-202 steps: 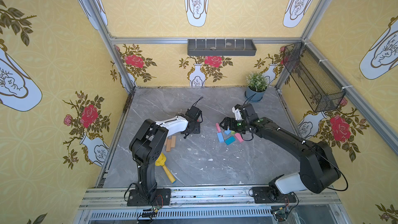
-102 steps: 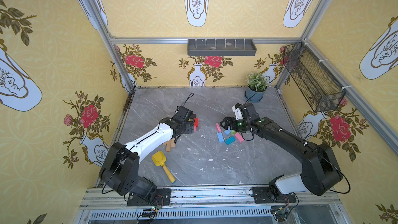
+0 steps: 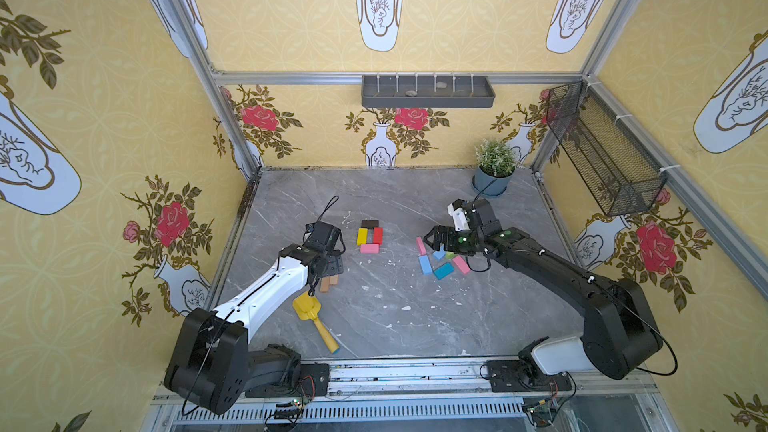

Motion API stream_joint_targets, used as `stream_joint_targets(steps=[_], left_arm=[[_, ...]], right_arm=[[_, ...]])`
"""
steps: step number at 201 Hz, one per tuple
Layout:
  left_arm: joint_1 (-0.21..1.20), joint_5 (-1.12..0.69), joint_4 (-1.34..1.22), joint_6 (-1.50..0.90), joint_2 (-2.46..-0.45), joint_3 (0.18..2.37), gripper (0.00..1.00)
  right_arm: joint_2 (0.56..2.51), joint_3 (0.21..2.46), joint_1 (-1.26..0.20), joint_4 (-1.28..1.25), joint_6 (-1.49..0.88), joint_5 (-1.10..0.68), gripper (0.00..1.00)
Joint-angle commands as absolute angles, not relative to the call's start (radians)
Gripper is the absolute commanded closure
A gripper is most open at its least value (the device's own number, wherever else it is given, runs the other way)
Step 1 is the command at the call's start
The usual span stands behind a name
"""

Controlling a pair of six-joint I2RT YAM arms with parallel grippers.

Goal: Assemble the number 8 with building blocks
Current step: Pick up the building block from the center of the board.

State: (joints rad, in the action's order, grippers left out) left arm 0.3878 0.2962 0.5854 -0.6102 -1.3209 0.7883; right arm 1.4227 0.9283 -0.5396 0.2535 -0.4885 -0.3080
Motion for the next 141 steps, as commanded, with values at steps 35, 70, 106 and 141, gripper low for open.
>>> stream_joint_targets(steps=[35,70,106,141], left_arm=[[0.323,0.276,0.497,-0.58,-1.43,0.796,0.21],[0.311,0.259,0.462,-0.565,-1.504,0.822,0.25],[0.293,0.237,0.435,-0.554,-1.555,0.834,0.32],[0.281,0.228,0.424,-0.546,-1.581,0.839,0.43]], right_arm=[[1.411,0.913,-0.539,0.225,-0.475,-0.313,0.02],[1.416,0.911,-0.54,0.222,-0.477,-0.311,0.03],[1.421,0.913,-0.54,0.225,-0.477,-0.309,0.03],[1.423,0.913,-0.54,0.225,-0.477,-0.308,0.02]])
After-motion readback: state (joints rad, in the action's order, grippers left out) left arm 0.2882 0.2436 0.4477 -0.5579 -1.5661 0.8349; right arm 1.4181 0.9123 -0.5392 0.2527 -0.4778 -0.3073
